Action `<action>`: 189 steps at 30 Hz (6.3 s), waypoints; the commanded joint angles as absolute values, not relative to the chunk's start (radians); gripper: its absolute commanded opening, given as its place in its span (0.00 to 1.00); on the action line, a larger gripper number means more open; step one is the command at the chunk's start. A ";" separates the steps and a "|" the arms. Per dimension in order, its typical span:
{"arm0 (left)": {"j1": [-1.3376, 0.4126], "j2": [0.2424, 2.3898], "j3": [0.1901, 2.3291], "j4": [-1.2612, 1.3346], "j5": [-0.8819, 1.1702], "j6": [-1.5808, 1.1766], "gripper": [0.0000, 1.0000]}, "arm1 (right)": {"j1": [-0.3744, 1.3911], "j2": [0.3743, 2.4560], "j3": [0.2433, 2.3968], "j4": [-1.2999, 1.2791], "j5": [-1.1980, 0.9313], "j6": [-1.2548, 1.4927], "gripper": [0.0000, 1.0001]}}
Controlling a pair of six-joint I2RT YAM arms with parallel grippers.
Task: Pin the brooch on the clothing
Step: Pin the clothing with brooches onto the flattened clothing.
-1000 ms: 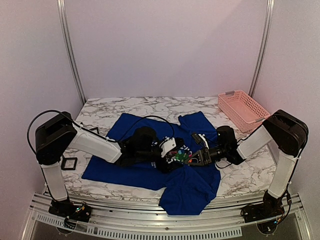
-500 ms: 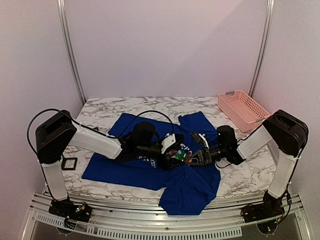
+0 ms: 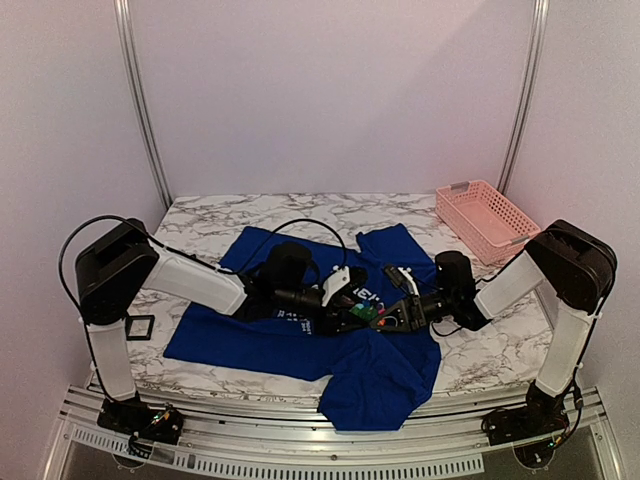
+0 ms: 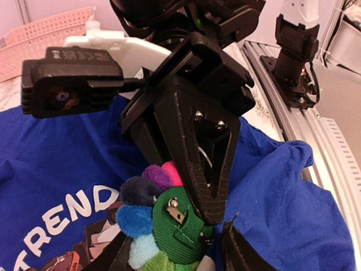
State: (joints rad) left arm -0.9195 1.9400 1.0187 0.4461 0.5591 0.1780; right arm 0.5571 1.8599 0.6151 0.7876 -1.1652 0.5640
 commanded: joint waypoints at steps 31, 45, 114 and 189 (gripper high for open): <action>-0.904 2.009 1.091 0.505 0.817 -0.021 0.26 | 0.589 1.814 0.713 0.638 -1.150 0.273 0.00; -0.882 1.962 1.117 0.316 0.845 0.129 0.57 | 0.564 1.838 0.669 0.692 -1.151 0.332 0.00; -0.883 1.894 1.128 0.088 0.716 0.003 0.00 | 0.640 1.655 0.456 0.797 -0.856 0.232 0.78; -0.923 1.850 0.896 0.468 0.684 -0.026 0.00 | 0.698 1.980 0.540 1.250 -0.859 0.204 0.39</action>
